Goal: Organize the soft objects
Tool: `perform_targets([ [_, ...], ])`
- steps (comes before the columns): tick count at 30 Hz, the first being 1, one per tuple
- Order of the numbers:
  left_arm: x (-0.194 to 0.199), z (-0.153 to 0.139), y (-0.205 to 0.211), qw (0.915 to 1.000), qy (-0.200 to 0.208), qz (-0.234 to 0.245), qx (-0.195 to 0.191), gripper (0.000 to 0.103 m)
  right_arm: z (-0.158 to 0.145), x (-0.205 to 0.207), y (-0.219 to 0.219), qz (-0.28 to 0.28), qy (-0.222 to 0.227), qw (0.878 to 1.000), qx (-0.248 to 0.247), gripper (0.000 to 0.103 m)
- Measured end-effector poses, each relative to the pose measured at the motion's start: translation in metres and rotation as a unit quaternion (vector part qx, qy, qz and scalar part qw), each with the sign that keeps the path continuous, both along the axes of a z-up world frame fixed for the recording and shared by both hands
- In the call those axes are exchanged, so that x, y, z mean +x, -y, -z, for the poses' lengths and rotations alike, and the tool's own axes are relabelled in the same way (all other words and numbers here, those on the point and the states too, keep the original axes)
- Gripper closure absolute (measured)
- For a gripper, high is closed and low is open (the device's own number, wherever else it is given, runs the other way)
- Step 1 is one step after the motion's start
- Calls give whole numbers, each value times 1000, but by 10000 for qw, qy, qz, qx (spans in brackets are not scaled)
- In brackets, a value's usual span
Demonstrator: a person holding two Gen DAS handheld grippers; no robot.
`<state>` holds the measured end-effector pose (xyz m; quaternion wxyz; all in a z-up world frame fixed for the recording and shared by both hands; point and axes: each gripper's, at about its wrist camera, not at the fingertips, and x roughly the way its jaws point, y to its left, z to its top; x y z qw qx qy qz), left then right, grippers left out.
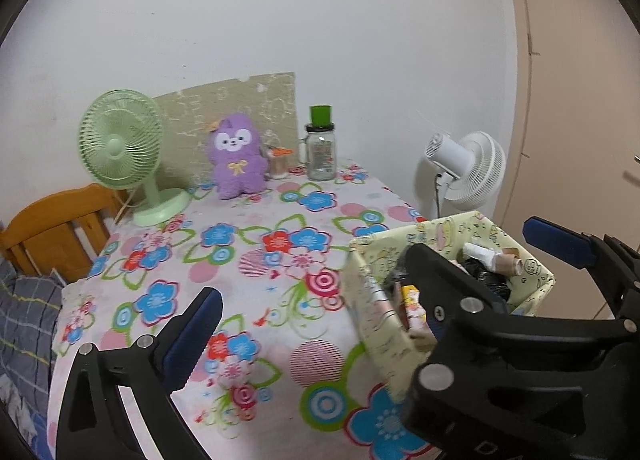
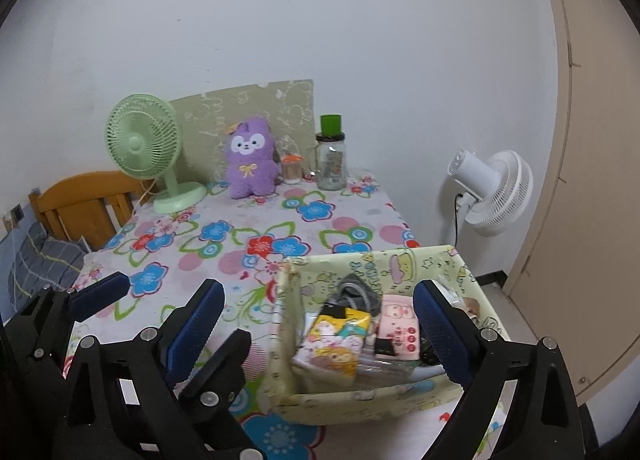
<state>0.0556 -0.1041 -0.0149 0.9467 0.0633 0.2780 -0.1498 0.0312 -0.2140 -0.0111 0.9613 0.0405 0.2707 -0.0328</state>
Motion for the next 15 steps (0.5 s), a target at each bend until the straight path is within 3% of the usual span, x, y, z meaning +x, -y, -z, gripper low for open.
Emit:
perform_targets([
  [15,-23,-9,-73,9974,224,-663,-197,0,-15,-21,-50,-329,204,9992,-9,4],
])
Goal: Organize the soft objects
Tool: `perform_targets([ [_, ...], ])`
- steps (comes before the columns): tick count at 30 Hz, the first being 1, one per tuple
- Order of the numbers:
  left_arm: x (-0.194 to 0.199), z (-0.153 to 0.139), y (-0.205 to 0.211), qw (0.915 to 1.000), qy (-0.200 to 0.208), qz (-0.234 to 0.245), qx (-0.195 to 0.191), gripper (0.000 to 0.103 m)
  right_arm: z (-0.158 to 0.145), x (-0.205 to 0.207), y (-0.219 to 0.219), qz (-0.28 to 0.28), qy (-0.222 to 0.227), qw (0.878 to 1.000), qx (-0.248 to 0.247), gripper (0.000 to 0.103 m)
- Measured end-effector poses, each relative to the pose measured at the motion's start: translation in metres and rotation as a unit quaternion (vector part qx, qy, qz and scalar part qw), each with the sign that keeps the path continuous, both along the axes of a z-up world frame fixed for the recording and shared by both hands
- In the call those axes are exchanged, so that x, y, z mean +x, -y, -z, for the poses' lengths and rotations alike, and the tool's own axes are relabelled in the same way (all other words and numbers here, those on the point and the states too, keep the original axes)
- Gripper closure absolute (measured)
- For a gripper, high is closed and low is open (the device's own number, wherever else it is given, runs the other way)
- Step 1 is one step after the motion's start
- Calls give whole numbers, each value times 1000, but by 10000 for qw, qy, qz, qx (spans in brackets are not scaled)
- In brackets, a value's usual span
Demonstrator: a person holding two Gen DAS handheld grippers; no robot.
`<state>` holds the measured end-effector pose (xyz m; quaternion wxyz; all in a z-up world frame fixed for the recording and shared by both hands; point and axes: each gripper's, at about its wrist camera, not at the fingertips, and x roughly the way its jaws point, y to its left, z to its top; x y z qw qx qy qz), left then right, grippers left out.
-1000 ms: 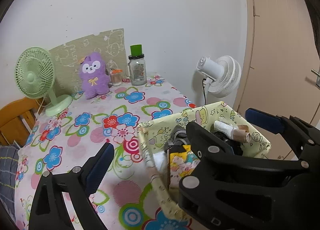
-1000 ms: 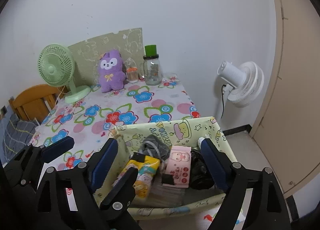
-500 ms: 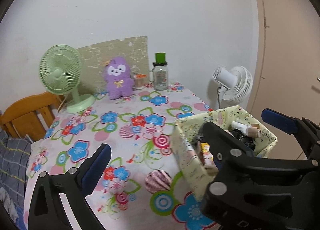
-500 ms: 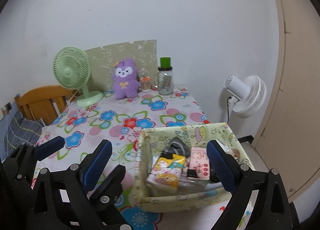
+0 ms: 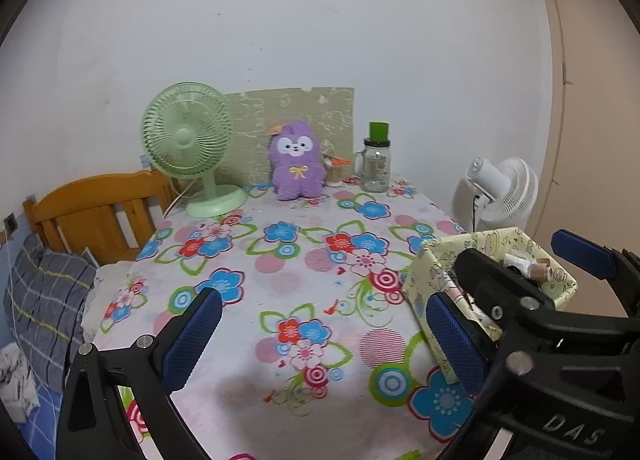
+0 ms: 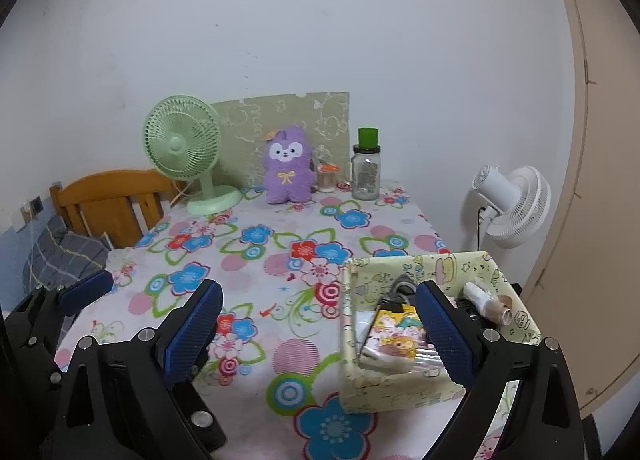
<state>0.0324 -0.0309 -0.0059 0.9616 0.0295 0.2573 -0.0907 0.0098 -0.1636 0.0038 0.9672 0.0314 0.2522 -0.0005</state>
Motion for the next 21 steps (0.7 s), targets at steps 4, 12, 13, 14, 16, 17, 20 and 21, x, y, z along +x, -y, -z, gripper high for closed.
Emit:
perform_targets([
  [4,-6,-1,-17,9998,41,-212,14,0,-2,-6,-9,-79,101,9999,2,2],
  [12,-18,-6,-42,9981,177,-586,-34,0,-6,-13,-16,-119,216,9997,84,2],
  [13,-19,-7,-44,9980,195,-594,-39,0,-7,-14,-16,-115,233,9996,78,2],
  [14,-21,-8,-45,9980,211,-600,-51,0,-8,-15,-15,-104,257,9996,68,1],
  [16,-22,-10,-47,9978,232,-609,-76,0,-10,-17,-14,-74,299,9995,46,1],
  [17,-23,-10,-48,9978,242,-612,-86,0,-10,-18,-14,-64,313,9995,41,1],
  [20,-23,-11,-48,9976,249,-634,-85,0,-12,-19,-11,-14,336,9994,30,1],
  [21,-23,-11,-48,9976,241,-636,-93,0,-12,-19,-10,-1,332,9994,31,1],
])
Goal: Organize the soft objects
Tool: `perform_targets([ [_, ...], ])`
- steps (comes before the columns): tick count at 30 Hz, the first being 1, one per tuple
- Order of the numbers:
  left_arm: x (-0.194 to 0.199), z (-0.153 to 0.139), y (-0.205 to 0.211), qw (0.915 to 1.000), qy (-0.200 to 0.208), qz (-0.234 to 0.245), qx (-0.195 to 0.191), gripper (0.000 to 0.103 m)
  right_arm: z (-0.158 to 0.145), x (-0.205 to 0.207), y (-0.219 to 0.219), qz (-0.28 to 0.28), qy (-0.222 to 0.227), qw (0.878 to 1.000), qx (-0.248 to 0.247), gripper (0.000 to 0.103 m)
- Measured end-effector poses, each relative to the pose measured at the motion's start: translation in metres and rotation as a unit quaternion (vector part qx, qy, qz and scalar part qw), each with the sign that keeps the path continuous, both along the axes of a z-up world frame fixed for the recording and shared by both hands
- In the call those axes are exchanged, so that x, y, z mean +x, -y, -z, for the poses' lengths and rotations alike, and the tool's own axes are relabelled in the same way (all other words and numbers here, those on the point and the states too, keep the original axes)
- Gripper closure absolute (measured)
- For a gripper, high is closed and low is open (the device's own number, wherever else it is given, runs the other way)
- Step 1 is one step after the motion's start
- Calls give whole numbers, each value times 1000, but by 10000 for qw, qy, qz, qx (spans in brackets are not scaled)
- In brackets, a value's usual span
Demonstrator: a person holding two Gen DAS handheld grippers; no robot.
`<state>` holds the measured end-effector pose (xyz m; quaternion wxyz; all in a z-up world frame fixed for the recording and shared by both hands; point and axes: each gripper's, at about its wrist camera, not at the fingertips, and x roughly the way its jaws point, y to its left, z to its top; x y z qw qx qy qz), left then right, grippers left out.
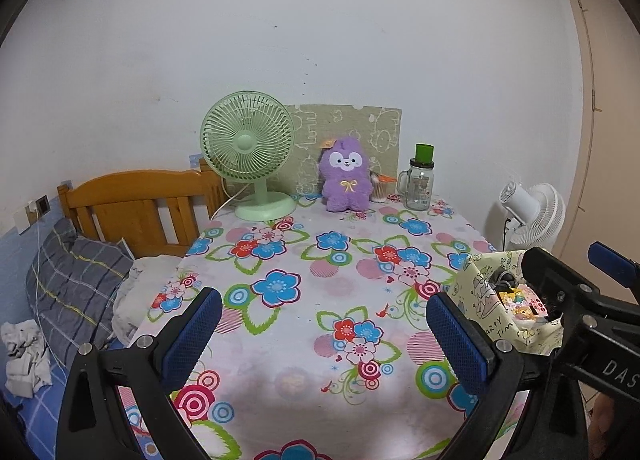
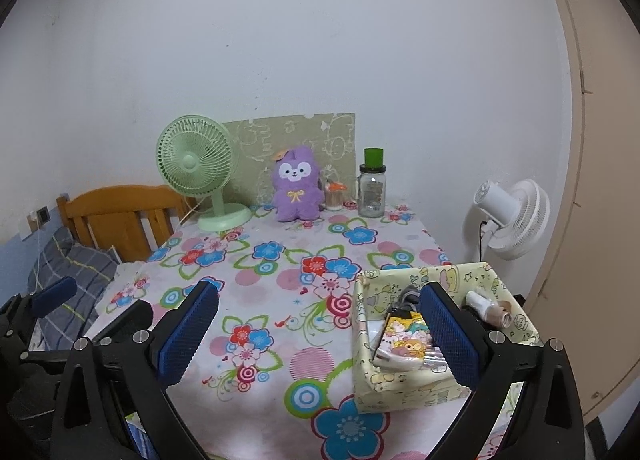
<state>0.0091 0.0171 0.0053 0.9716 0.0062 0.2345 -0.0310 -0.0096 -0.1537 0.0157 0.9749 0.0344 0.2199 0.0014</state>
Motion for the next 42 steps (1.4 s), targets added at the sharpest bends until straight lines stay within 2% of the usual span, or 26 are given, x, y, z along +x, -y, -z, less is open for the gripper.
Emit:
perform_targets([
  [42,-1,-6,-3,10000,51,-49,-43,0,-2,-4,11,103,61,9999,-37,1],
])
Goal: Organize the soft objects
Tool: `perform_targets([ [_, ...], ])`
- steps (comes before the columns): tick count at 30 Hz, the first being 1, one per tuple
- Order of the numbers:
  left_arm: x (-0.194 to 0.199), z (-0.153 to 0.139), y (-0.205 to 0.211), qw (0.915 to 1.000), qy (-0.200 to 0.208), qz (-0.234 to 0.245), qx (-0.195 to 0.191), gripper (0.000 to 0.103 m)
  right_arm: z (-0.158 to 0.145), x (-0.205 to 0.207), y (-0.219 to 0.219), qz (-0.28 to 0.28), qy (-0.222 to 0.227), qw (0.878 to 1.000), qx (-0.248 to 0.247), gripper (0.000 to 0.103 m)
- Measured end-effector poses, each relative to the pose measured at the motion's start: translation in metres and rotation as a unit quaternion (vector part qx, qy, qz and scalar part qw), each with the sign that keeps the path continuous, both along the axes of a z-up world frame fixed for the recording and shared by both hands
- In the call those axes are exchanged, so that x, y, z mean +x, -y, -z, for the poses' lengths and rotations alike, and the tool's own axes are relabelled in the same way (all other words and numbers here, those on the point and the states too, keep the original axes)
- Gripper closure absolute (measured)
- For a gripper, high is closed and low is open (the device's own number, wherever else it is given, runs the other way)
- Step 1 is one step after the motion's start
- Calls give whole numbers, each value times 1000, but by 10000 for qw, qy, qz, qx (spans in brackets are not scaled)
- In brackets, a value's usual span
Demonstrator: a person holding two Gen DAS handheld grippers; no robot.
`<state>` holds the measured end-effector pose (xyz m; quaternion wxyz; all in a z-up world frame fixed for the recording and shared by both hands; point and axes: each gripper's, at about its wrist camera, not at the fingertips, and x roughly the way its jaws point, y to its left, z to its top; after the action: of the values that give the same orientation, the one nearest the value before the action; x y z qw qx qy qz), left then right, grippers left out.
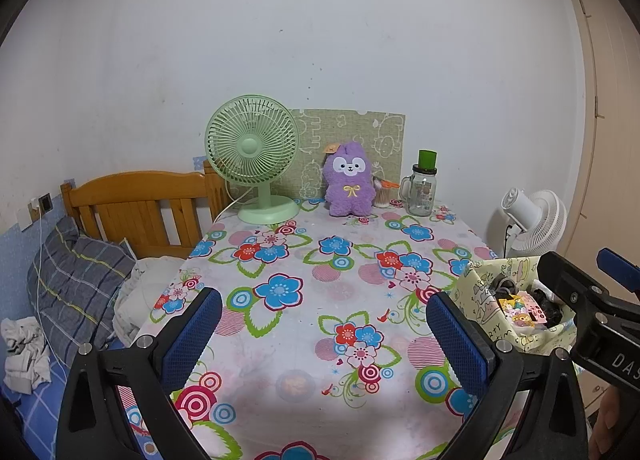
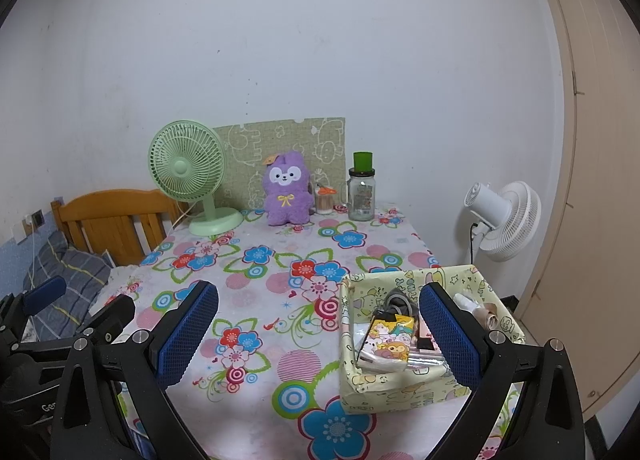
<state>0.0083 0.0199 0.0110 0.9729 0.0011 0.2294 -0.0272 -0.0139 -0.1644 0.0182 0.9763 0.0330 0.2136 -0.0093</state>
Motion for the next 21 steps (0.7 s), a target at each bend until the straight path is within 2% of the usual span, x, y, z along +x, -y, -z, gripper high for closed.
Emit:
perform_targets([
  [21,0,-2,-2,10000,10,1,-7,0,1,0,0,7,-18,10000,-7,1],
])
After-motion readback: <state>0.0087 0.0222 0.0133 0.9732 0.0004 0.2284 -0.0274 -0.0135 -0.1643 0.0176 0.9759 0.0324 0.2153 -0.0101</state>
